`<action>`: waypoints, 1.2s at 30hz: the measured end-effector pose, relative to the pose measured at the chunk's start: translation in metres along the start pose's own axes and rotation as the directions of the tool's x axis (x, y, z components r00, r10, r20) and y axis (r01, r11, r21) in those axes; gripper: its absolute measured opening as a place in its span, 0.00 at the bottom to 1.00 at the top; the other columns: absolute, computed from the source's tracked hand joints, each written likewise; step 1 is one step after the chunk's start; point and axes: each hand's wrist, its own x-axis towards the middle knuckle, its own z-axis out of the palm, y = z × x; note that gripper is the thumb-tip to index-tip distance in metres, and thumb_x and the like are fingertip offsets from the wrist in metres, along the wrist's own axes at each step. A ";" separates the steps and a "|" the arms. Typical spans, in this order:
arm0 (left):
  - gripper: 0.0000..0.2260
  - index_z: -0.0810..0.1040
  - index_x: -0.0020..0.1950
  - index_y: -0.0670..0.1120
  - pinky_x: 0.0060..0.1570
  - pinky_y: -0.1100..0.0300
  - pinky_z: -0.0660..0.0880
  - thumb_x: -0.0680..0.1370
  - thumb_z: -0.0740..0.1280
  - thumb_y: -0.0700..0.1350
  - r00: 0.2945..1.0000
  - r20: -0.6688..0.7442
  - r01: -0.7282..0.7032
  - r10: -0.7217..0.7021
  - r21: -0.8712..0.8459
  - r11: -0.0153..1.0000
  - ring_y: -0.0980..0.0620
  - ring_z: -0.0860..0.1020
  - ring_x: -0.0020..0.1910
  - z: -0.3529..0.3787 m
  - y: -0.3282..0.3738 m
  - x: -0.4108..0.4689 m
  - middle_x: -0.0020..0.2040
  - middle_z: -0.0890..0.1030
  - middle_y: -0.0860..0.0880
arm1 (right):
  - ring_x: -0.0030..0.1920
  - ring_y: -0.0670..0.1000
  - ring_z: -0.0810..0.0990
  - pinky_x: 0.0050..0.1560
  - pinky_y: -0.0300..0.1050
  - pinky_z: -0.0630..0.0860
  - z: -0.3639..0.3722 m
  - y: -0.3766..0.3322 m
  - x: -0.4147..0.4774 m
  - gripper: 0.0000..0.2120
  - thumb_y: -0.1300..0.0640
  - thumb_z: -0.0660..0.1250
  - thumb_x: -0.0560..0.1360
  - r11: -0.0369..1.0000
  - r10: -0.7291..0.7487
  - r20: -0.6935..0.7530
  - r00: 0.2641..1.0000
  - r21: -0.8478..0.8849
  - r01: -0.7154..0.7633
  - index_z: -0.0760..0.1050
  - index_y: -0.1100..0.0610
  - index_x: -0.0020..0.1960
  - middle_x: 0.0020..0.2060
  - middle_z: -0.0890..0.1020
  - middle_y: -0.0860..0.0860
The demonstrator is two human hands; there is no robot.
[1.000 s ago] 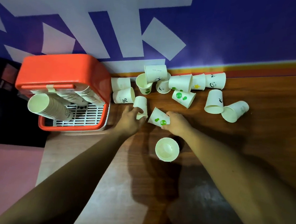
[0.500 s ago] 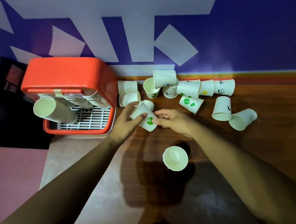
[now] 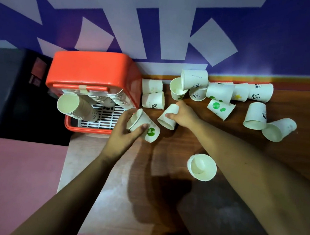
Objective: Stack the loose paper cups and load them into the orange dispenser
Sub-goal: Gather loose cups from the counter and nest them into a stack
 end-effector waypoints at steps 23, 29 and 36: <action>0.34 0.58 0.77 0.59 0.61 0.46 0.71 0.74 0.69 0.56 0.727 0.660 -0.648 0.189 0.567 0.509 0.50 0.68 0.61 0.132 -0.015 -0.058 0.65 0.67 0.52 | 0.57 0.54 0.81 0.56 0.57 0.80 -0.090 0.099 -0.154 0.17 0.54 0.71 0.76 0.487 0.242 -0.119 0.963 0.873 -0.014 0.76 0.60 0.62 0.59 0.80 0.56; 0.50 0.48 0.81 0.56 0.77 0.47 0.53 0.66 0.61 0.78 0.825 0.563 -0.452 0.047 0.609 0.651 0.49 0.52 0.79 0.141 -0.006 -0.066 0.80 0.53 0.51 | 0.56 0.59 0.82 0.56 0.56 0.80 -0.092 0.108 -0.188 0.15 0.54 0.69 0.77 0.397 0.160 -0.025 0.987 0.917 -0.041 0.76 0.60 0.61 0.57 0.82 0.58; 0.37 0.57 0.76 0.61 0.68 0.61 0.69 0.73 0.73 0.61 0.928 0.307 -0.271 0.212 0.162 0.949 0.59 0.66 0.73 0.149 0.037 -0.076 0.73 0.65 0.60 | 0.56 0.58 0.81 0.57 0.58 0.77 -0.092 0.095 -0.214 0.15 0.57 0.68 0.76 0.361 -0.059 0.157 0.986 0.924 -0.126 0.76 0.62 0.59 0.57 0.81 0.60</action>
